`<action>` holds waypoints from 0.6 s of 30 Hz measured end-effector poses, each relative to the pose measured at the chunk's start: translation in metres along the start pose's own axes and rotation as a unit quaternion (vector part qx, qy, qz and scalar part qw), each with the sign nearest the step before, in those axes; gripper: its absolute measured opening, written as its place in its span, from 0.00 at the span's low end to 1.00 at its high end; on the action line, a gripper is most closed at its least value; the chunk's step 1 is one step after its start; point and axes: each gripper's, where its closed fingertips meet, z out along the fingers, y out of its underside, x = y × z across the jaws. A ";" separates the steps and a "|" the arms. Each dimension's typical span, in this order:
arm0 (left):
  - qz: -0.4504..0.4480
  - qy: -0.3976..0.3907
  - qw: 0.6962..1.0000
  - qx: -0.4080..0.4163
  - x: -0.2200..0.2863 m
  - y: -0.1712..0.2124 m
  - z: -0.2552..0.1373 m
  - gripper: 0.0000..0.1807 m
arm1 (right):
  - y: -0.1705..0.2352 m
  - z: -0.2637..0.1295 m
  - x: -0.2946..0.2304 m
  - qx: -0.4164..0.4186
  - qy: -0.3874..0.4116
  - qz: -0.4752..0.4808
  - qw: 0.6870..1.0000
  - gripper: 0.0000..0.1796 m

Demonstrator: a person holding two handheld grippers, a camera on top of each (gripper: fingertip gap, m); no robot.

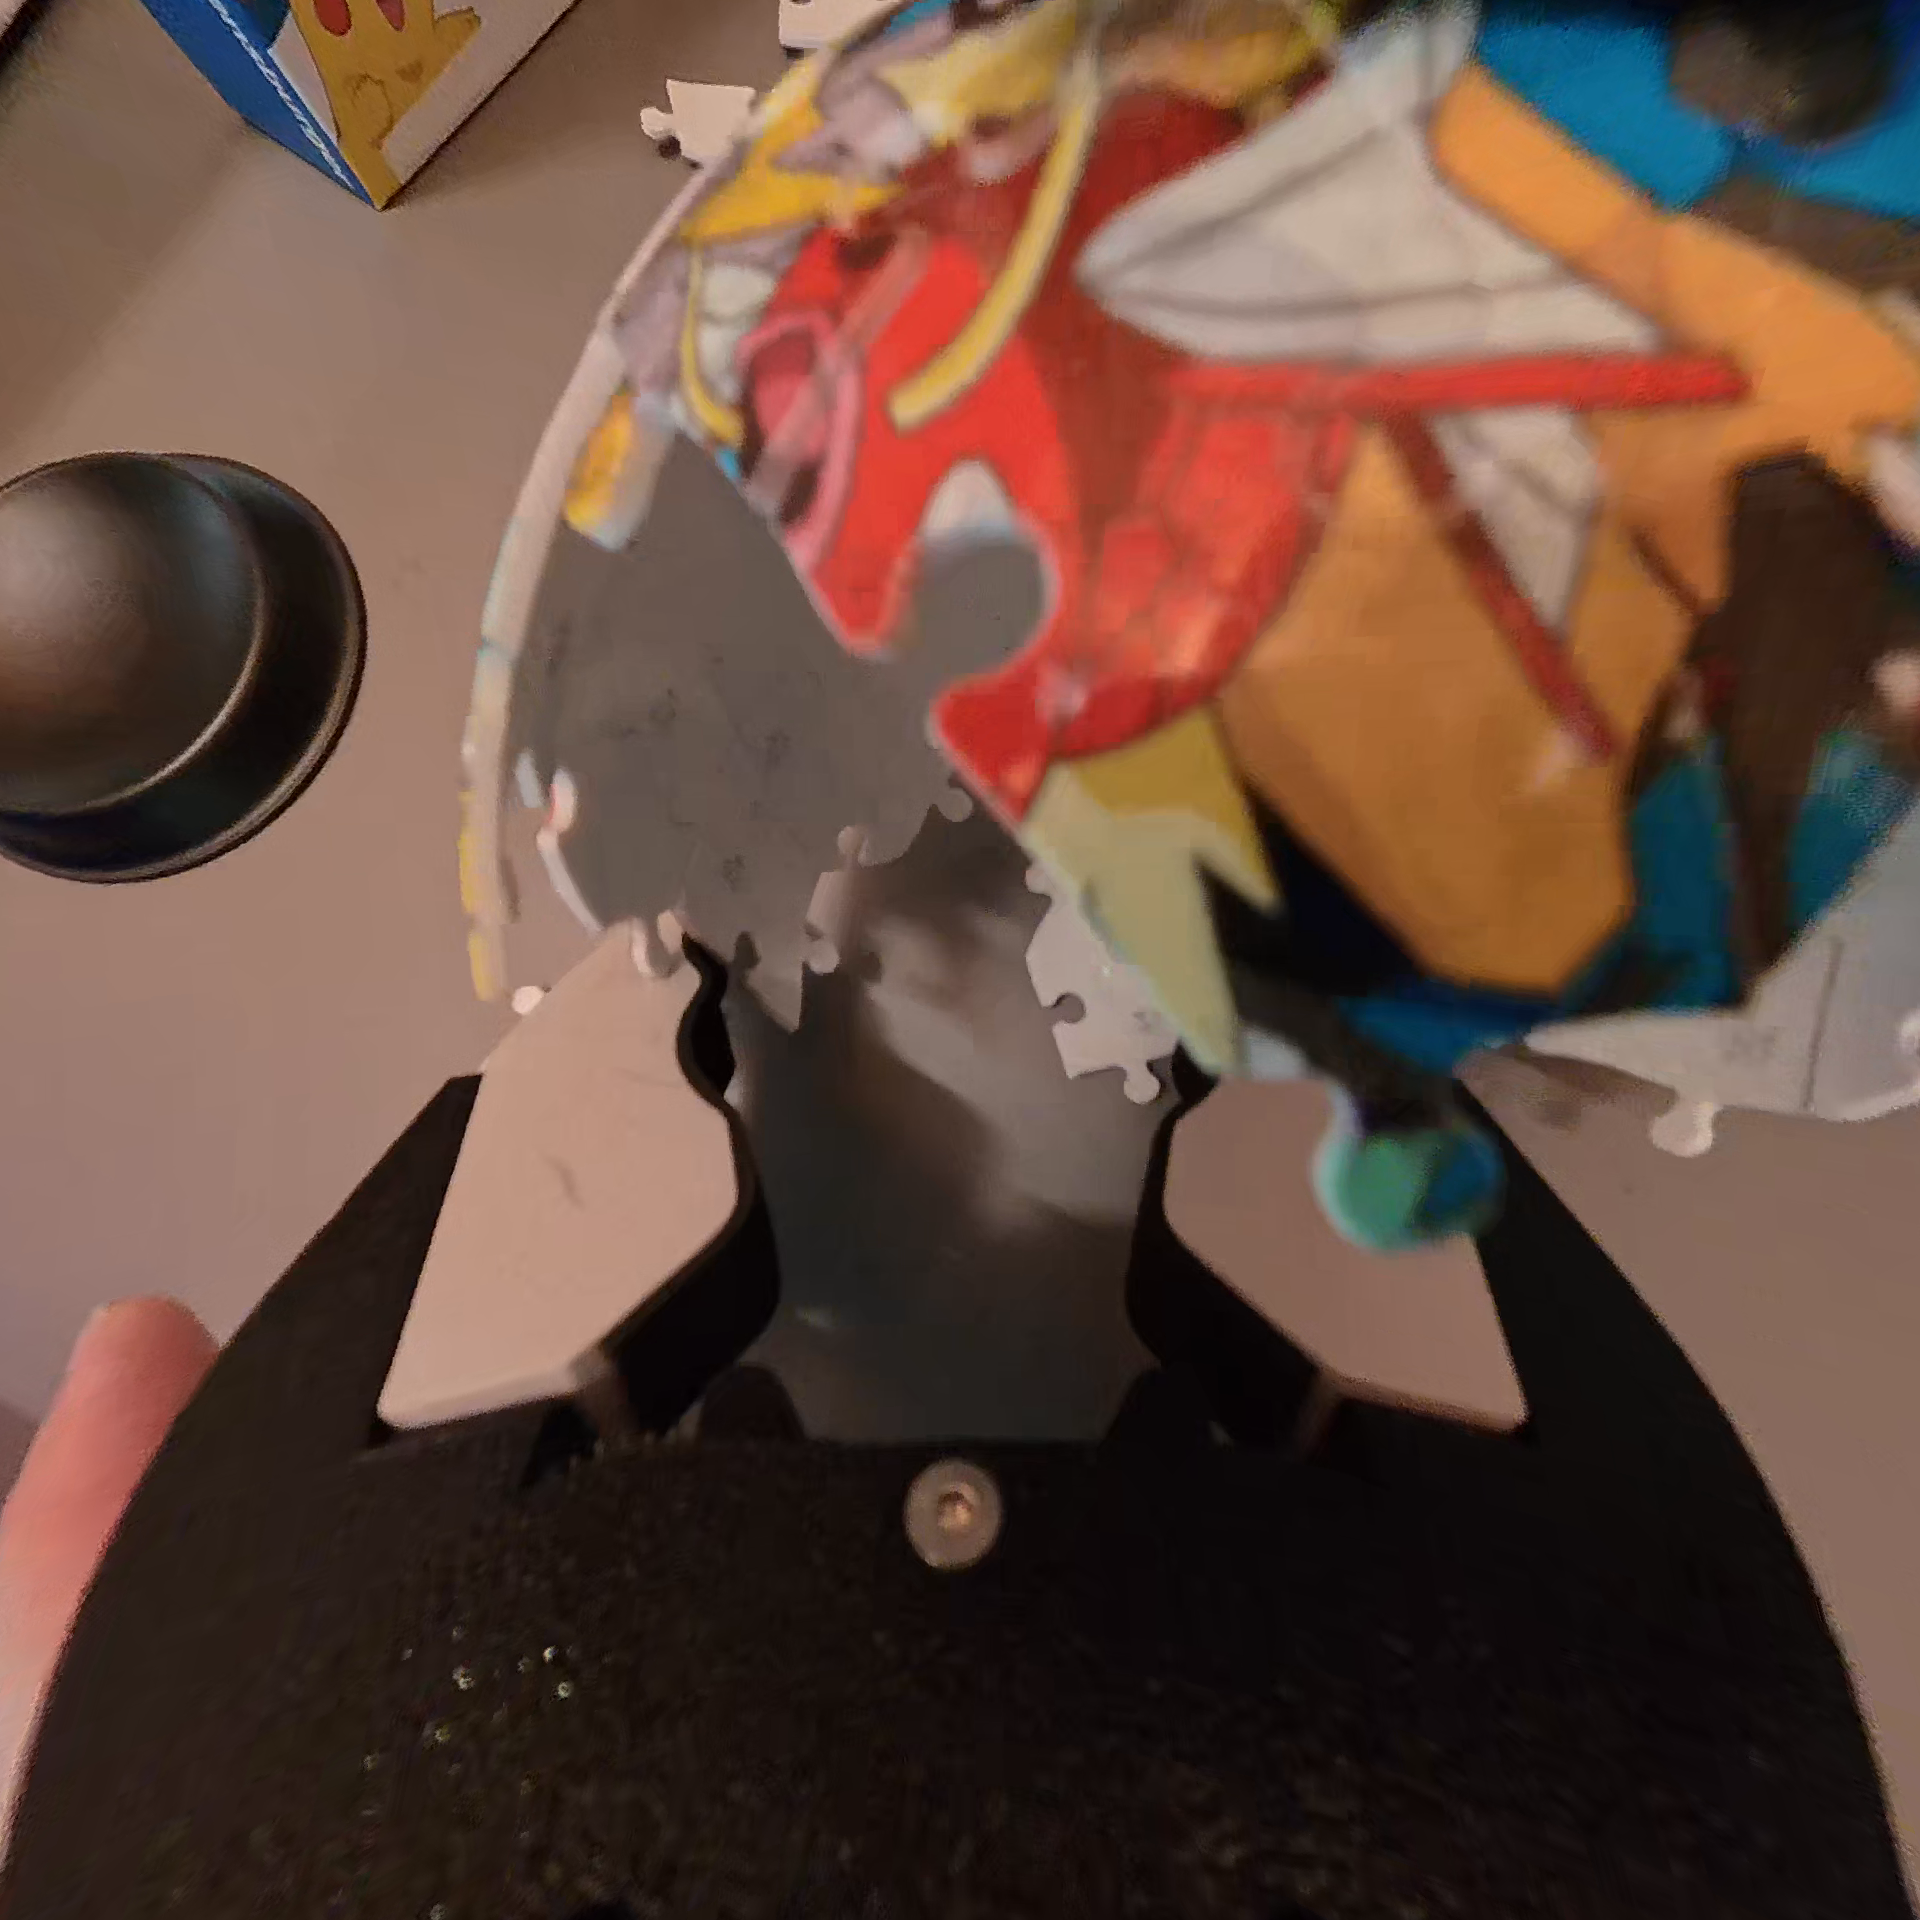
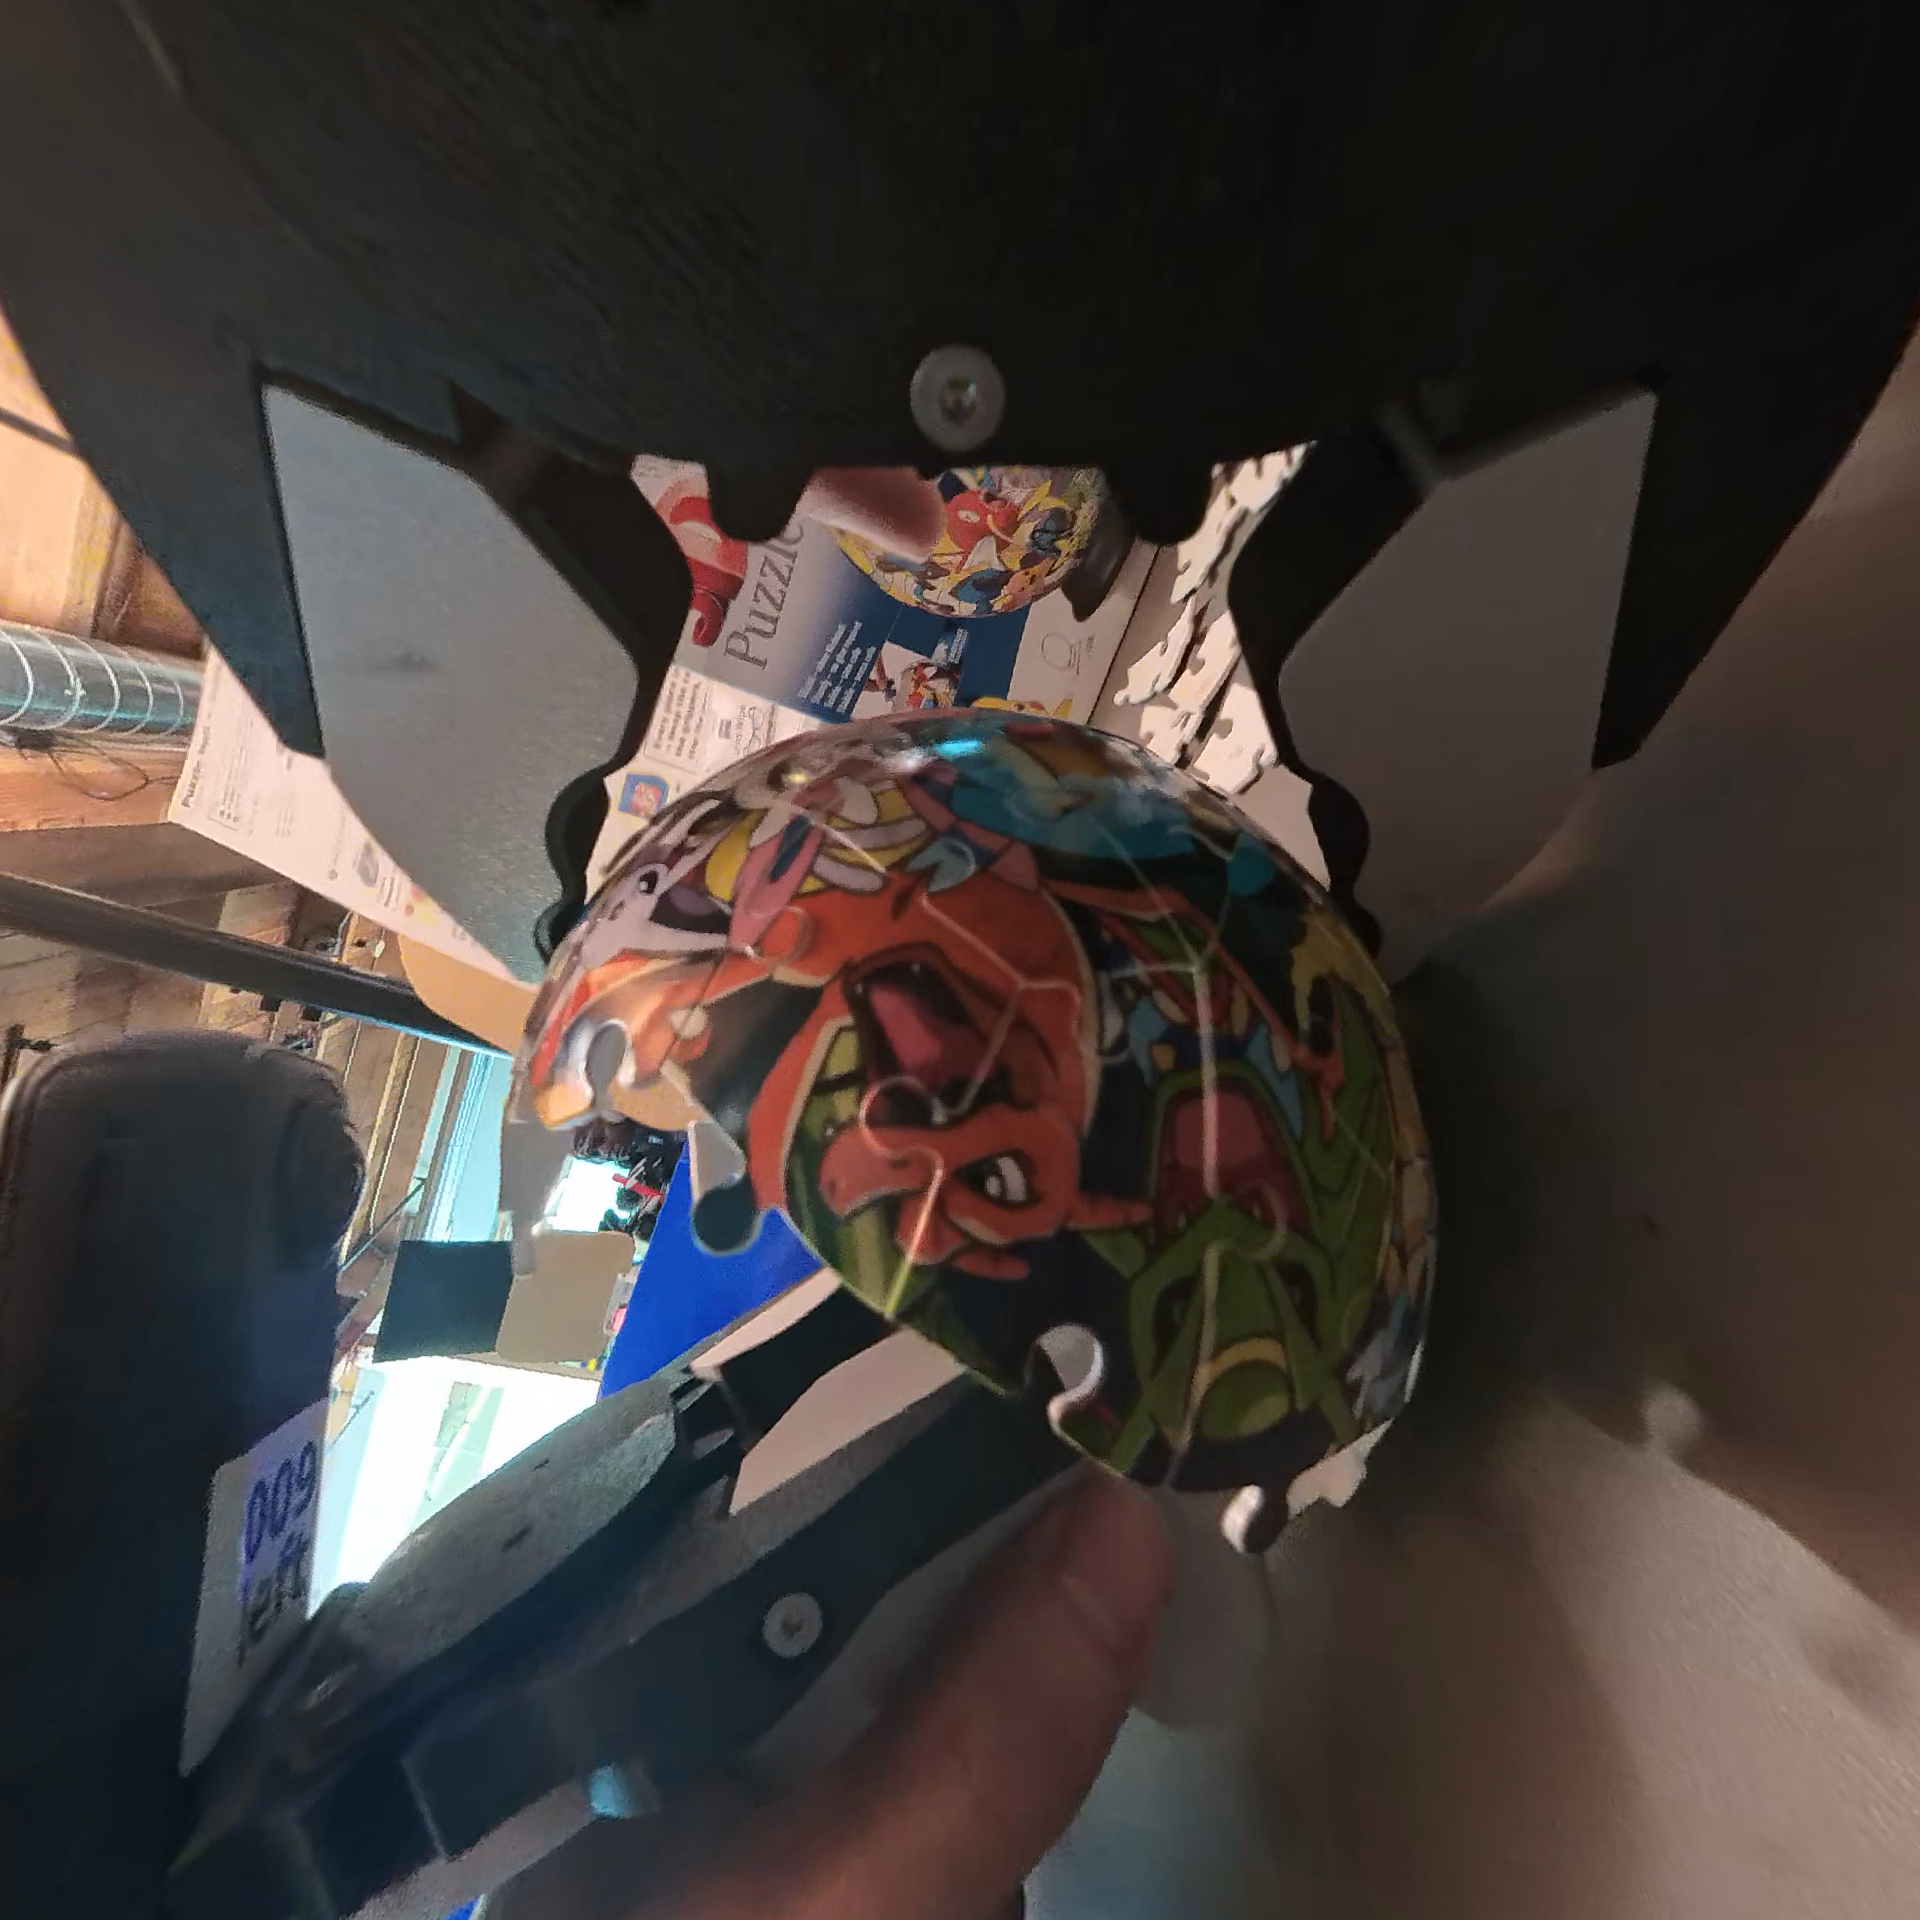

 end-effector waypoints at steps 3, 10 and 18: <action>-0.011 -0.003 1.000 0.006 0.000 0.001 0.000 0.46 | 0.001 -0.002 0.000 -0.010 0.010 0.004 1.000 0.74; -0.104 0.071 0.990 0.060 0.002 -0.011 -0.024 0.48 | 0.007 -0.006 0.001 -0.051 0.033 0.037 0.997 0.74; -0.186 0.099 0.976 0.059 0.000 -0.010 -0.025 0.47 | 0.010 -0.013 0.000 -0.106 0.055 0.030 0.992 0.74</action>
